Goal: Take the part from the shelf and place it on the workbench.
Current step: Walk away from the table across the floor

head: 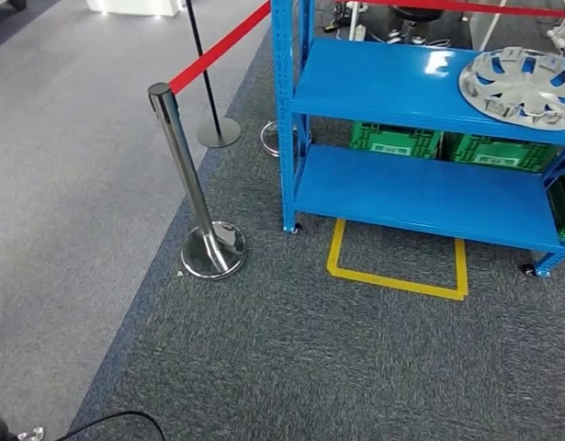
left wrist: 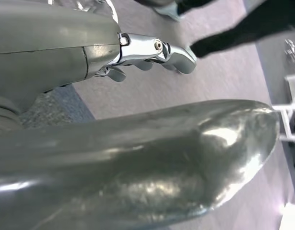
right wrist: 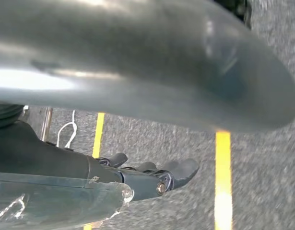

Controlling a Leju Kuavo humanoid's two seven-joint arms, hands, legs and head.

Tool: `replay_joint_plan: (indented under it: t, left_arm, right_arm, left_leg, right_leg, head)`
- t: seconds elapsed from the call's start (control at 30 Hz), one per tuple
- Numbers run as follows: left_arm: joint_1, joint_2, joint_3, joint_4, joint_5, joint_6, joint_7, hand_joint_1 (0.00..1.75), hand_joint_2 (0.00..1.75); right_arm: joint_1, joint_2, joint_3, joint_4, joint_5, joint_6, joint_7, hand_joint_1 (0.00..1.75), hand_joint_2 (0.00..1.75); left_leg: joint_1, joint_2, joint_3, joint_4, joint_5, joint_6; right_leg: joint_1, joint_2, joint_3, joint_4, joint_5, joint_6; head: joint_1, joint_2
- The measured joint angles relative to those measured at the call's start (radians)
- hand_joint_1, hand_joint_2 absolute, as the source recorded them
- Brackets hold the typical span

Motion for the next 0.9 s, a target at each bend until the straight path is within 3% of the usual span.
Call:
replay_joint_plan:
  t: [0.07,0.1,0.13,0.17,0.23,0.3,0.37,0.4,0.43,0.47,0.5,0.57,0.63,0.67,0.7,0.8,0.83,0.9]
  left_arm:
    - [0.004,0.001,0.0,-0.001,0.0,-0.013,0.001,0.0,0.0]
    - [0.007,0.002,0.0,-0.001,0.0,-0.017,0.001,0.0,0.0]
    - [0.009,0.002,0.0,-0.001,0.0,-0.022,0.001,0.0,0.0]
    - [0.011,0.002,-0.001,-0.001,-0.007,-0.031,-0.002,0.0,0.0]
    - [0.008,0.011,-0.014,0.009,-0.052,-0.069,-0.016,0.0,0.0]
    - [-0.012,0.035,-0.043,0.04,-0.109,-0.098,-0.036,0.0,0.0]
    - [-0.042,0.056,-0.071,0.076,-0.132,-0.096,-0.047,0.0,0.0]
    - [-0.052,0.062,-0.082,0.088,-0.134,-0.092,-0.049,0.0,0.0]
    - [-0.057,0.066,-0.092,0.096,-0.135,-0.09,-0.05,0.0,0.0]
    - [-0.059,0.07,-0.101,0.101,-0.135,-0.088,-0.051,0.0,0.0]
    - [-0.058,0.072,-0.107,0.106,-0.134,-0.088,-0.051,0.0,0.0]
    - [-0.049,0.077,-0.113,0.113,-0.131,-0.088,-0.052,0.0,0.0]
    - [-0.041,0.081,-0.112,0.12,-0.128,-0.089,-0.052,0.0,0.0]
    - [-0.04,0.084,-0.112,0.123,-0.128,-0.09,-0.052,0.0,0.0]
    - [-0.041,0.086,-0.113,0.127,-0.128,-0.091,-0.052,0.0,0.0]
    - [-0.046,0.089,-0.12,0.143,-0.128,-0.104,-0.052,0.0,0.0]
    - [-0.047,0.091,-0.125,0.148,-0.128,-0.112,-0.053,0.0,0.0]
    - [-0.047,0.096,-0.135,0.157,-0.128,-0.125,-0.056,0.0,0.0]
  right_arm:
    - [-0.001,0.005,0.0,-0.002,0.001,-0.001,0.0,0.0,0.0]
    - [-0.002,0.007,0.0,-0.002,0.002,0.0,-0.002,0.0,0.0]
    - [-0.002,0.009,0.0,-0.003,0.002,0.002,-0.006,0.0,0.0]
    - [-0.002,0.01,0.0,-0.004,-0.002,0.004,-0.008,0.0,0.0]
    - [-0.031,0.006,-0.007,0.006,-0.03,-0.009,0.018,0.0,0.0]
    - [-0.107,-0.011,-0.016,0.041,-0.065,-0.049,0.067,0.0,0.0]
    - [-0.186,-0.033,-0.02,0.083,-0.082,-0.082,0.094,0.0,0.0]
    - [-0.212,-0.042,-0.022,0.099,-0.087,-0.089,0.098,0.0,0.0]
    - [-0.227,-0.05,-0.023,0.112,-0.091,-0.092,0.098,0.0,0.0]
    - [-0.234,-0.057,-0.024,0.123,-0.094,-0.094,0.096,0.0,0.0]
    - [-0.238,-0.062,-0.025,0.133,-0.097,-0.094,0.094,0.0,0.0]
    - [-0.243,-0.068,-0.026,0.15,-0.103,-0.09,0.091,0.0,0.0]
    - [-0.242,-0.07,-0.027,0.163,-0.112,-0.079,0.09,0.0,0.0]
    - [-0.24,-0.073,-0.028,0.169,-0.118,-0.071,0.093,0.0,0.0]
    - [-0.237,-0.076,-0.028,0.175,-0.122,-0.062,0.097,0.0,0.0]
    - [-0.232,-0.087,-0.029,0.185,-0.129,-0.044,0.112,0.0,0.0]
    - [-0.232,-0.089,-0.029,0.187,-0.131,-0.042,0.115,0.0,0.0]
    - [-0.23,-0.093,-0.029,0.192,-0.134,-0.042,0.119,0.0,0.0]
  left_leg:
    - [0.003,-0.053,-0.059,0.124,-0.066,-0.007]
    - [0.003,-0.064,-0.093,0.19,-0.09,-0.008]
    - [0.004,-0.069,-0.116,0.231,-0.097,-0.009]
    - [0.004,-0.071,-0.123,0.235,-0.082,-0.008]
    - [0.006,-0.089,-0.088,0.14,-0.005,-0.005]
    - [0.013,-0.139,-0.039,0.016,0.054,-0.001]
    - [0.014,-0.166,-0.023,-0.032,0.061,0.004]
    - [0.013,-0.156,-0.022,-0.038,0.061,0.01]
    - [0.013,-0.144,-0.022,-0.04,0.065,0.018]
    - [0.014,-0.132,-0.02,-0.045,0.069,0.026]
    - [0.014,-0.119,-0.019,-0.049,0.072,0.033]
    - [0.01,-0.091,-0.018,-0.051,0.073,0.041]
    - [0.005,-0.066,-0.018,-0.05,0.07,0.044]
    - [0.004,-0.056,-0.018,-0.05,0.069,0.044]
    - [0.003,-0.05,-0.017,-0.049,0.068,0.043]
    - [0.0,-0.04,-0.012,-0.047,0.063,0.035]
    - [-0.002,-0.039,-0.012,-0.046,0.061,0.032]
    - [-0.006,-0.039,-0.014,-0.043,0.062,0.034]
  right_leg:
    - [-0.004,0.026,-0.004,-0.001,0.003,-0.005]
    - [-0.004,0.041,-0.006,-0.001,0.004,-0.007]
    - [-0.004,0.057,-0.007,-0.001,0.005,-0.007]
    - [-0.004,0.072,-0.007,-0.001,0.006,-0.006]
    - [-0.006,0.105,-0.007,-0.001,0.01,-0.001]
    - [-0.007,0.137,-0.016,0.002,0.017,0.01]
    - [-0.01,0.165,-0.031,-0.001,0.027,0.026]
    - [-0.013,0.179,-0.037,-0.006,0.033,0.034]
    - [-0.014,0.177,-0.04,-0.01,0.037,0.041]
    - [-0.012,0.155,-0.045,-0.004,0.031,0.045]
    - [-0.01,0.12,-0.059,0.023,0.013,0.049]
    - [-0.006,0.046,-0.116,0.142,-0.055,0.053]
    - [-0.006,0.025,-0.171,0.263,-0.105,0.055]
    - [-0.006,0.023,-0.174,0.276,-0.102,0.055]
    - [-0.005,0.022,-0.156,0.249,-0.082,0.053]
    - [-0.001,0.01,-0.04,0.05,-0.002,0.039]
    - [0.001,0.006,-0.017,0.009,0.01,0.034]
    - [0.002,0.007,-0.007,-0.008,0.017,0.029]
  head:
    - [-0.004,0.0]
    - [-0.006,0.0]
    - [-0.007,0.0]
    - [-0.007,0.0]
    - [-0.007,0.0]
    - [-0.008,0.0]
    - [-0.008,0.0]
    - [-0.008,0.0]
    - [-0.008,0.0]
    - [-0.005,0.0]
    - [-0.001,0.0]
    - [0.006,0.0]
    - [0.007,0.0]
    - [0.007,0.0]
    - [0.007,0.0]
    - [0.007,0.0]
    - [0.007,0.0]
    - [0.005,0.0]
